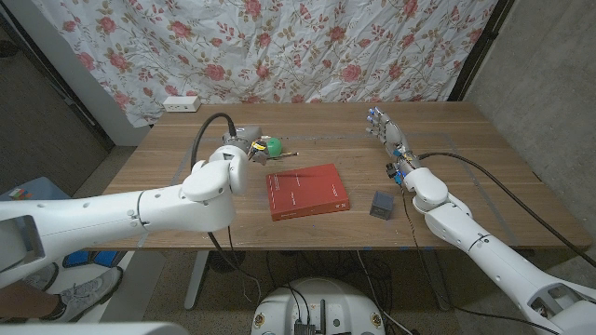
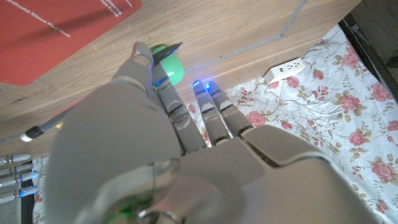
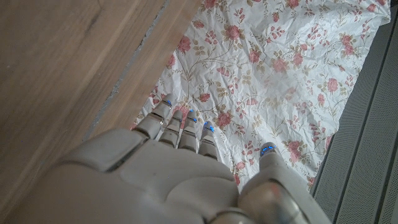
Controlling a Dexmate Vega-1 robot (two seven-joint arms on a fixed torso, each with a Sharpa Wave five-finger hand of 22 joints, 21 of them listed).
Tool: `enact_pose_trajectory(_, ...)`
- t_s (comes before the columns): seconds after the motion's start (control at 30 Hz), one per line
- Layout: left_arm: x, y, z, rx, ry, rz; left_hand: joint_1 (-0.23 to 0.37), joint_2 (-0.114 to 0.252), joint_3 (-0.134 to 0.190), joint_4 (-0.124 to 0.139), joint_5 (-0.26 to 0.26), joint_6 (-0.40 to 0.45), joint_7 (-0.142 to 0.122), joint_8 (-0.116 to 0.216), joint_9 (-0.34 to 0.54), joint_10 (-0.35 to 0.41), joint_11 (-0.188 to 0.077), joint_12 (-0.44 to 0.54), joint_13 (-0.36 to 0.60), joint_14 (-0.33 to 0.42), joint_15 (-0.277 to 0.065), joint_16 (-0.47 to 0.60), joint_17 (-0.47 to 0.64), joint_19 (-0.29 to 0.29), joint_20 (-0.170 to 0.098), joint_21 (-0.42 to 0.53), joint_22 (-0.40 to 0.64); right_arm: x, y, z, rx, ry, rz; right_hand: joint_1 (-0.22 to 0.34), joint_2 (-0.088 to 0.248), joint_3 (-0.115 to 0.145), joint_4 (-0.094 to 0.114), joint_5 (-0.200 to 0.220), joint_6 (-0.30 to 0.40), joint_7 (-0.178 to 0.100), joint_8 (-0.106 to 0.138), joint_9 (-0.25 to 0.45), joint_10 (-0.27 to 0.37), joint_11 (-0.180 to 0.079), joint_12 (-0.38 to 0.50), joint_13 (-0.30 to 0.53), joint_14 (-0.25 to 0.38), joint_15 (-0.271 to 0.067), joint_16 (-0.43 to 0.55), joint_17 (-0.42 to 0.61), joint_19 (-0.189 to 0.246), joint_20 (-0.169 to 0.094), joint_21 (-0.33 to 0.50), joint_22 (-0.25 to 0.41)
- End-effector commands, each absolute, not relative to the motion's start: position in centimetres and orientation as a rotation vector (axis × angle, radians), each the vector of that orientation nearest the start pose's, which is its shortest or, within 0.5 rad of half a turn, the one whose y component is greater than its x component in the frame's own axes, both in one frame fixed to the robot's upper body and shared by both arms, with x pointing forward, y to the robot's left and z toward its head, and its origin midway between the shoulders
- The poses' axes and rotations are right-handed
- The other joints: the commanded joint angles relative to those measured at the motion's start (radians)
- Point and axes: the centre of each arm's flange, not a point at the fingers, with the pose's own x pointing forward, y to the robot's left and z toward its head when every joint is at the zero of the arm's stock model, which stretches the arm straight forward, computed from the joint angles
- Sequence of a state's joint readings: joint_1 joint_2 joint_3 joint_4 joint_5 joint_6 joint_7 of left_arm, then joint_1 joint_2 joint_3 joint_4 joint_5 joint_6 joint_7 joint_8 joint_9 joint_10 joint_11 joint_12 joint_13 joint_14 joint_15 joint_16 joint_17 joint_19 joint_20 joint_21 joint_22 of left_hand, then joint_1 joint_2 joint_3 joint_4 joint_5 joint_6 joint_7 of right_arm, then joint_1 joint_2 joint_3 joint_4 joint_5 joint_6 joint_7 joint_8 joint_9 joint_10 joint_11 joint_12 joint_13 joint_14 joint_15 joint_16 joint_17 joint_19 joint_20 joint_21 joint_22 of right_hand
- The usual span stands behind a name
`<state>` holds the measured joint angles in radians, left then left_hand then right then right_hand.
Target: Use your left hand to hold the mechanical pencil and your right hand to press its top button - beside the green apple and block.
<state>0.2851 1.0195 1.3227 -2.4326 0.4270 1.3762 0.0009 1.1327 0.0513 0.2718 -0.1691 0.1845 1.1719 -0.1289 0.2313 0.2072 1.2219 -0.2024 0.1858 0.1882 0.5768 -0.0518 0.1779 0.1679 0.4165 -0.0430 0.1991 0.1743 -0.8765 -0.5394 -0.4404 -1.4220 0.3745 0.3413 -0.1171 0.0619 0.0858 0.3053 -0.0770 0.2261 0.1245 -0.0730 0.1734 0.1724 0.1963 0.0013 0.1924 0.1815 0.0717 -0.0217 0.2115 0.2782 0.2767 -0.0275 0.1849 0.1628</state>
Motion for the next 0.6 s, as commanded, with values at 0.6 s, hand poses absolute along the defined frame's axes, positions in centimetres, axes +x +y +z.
enact_pose_trajectory(0.6,49.4,20.8,1.3,1.621,-0.168,0.289,0.005,0.009,-0.003,0.003,0.008,0.008,-0.008,0.011,0.005,0.032,-0.023,0.007,0.002,-0.005,-0.173,0.001,0.003,-0.011,-0.047,-0.003,0.002,62.5,-24.3,-3.9,-0.157,-0.656,0.181,0.0,0.027,0.014,0.005,0.007,0.018,0.02,0.012,0.001,-0.002,0.01,-0.004,0.0,0.003,-0.004,-0.006,-0.011,-0.002,-0.012,0.0,0.003)
